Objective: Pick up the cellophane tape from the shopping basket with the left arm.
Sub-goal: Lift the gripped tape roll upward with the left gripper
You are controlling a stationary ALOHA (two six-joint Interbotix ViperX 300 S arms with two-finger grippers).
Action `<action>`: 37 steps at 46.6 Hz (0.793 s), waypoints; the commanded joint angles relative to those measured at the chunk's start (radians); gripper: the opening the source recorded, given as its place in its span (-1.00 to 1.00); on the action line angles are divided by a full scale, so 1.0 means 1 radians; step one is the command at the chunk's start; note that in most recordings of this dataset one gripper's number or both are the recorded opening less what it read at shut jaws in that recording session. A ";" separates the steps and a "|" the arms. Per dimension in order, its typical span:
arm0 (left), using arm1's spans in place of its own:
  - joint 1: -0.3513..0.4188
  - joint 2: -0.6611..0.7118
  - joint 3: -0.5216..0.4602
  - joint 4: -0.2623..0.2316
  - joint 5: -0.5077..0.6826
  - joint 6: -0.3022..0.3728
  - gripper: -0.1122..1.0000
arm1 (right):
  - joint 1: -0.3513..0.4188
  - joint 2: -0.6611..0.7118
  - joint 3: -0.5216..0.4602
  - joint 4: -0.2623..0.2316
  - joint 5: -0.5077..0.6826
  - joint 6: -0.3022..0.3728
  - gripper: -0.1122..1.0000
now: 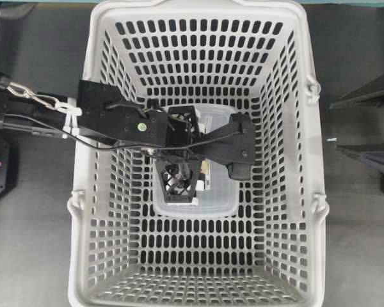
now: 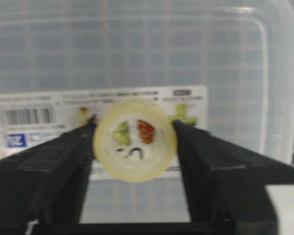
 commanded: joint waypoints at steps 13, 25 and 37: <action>0.000 -0.095 -0.097 0.003 0.100 0.032 0.11 | 0.003 0.005 -0.012 0.005 -0.017 0.002 0.61; -0.014 -0.121 -0.307 0.002 0.331 0.035 0.11 | 0.003 0.005 -0.011 0.006 -0.017 0.002 0.61; -0.028 -0.120 -0.474 0.003 0.517 0.035 0.11 | 0.003 0.005 -0.011 0.006 -0.021 0.002 0.61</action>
